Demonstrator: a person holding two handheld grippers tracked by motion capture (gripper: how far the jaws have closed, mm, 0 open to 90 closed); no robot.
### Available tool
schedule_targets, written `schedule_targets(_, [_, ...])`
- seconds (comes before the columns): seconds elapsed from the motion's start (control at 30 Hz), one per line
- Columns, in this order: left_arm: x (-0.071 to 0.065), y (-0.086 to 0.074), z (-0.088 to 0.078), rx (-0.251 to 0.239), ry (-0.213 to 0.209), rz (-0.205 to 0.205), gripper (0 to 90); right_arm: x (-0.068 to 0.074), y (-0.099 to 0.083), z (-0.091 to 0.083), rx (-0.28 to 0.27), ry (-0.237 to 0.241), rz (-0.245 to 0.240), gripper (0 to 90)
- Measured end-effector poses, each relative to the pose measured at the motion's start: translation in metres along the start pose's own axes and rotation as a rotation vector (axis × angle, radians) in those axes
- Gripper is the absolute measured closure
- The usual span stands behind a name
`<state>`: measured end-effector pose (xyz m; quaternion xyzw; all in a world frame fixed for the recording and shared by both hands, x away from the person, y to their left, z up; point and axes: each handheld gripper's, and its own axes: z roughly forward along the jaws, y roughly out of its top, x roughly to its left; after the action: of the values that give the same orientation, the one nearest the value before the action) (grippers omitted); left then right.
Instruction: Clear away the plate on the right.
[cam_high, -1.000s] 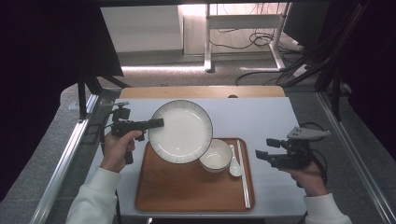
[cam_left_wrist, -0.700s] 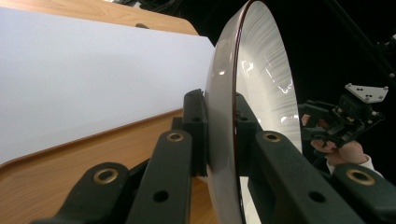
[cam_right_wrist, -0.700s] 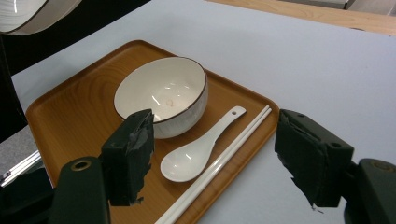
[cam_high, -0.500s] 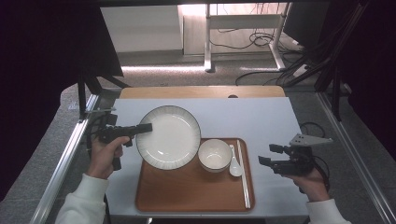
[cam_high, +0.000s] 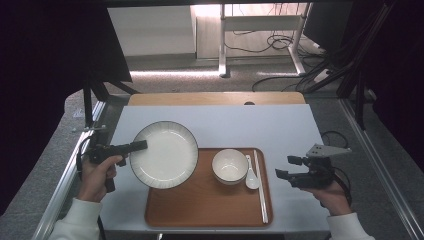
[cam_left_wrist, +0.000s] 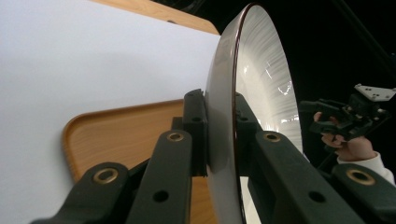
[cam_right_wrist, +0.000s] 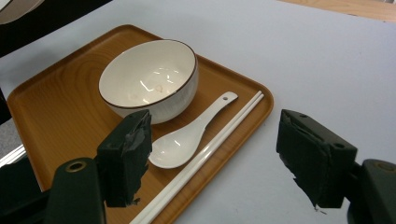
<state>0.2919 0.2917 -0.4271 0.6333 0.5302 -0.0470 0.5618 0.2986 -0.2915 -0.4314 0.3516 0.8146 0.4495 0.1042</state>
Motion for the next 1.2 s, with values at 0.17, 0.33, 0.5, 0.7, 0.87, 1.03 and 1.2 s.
schedule_targets(0.17, [0.009, -0.01, -0.006, 0.007, 0.008, -0.014, 81.8, -0.001, 0.0, 0.001, 0.003, -0.009, 0.0, 26.6])
schedule_targets(0.33, [0.018, -0.019, -0.007, 0.017, 0.012, -0.027, 81.8, -0.001, 0.0, 0.0, 0.0, -0.008, -0.001, 26.5])
schedule_targets(0.5, [0.023, -0.028, -0.004, 0.032, 0.028, -0.024, 81.7, -0.002, 0.0, 0.001, 0.009, -0.01, 0.001, 26.5])
schedule_targets(0.7, [0.029, -0.038, 0.009, 0.067, 0.031, -0.032, 81.7, -0.002, -0.001, 0.002, 0.014, -0.017, 0.002, 26.4])
schedule_targets(0.87, [0.032, -0.044, 0.021, 0.099, 0.027, -0.032, 81.6, -0.002, -0.002, 0.002, 0.02, -0.024, -0.001, 26.4])
schedule_targets(1.03, [0.035, -0.051, 0.033, 0.142, 0.036, -0.023, 81.6, -0.002, -0.002, 0.004, 0.031, -0.025, -0.01, 26.1])
schedule_targets(1.2, [0.035, -0.054, 0.041, 0.178, 0.046, -0.012, 81.4, -0.002, -0.003, 0.005, 0.039, -0.028, -0.012, 26.0])
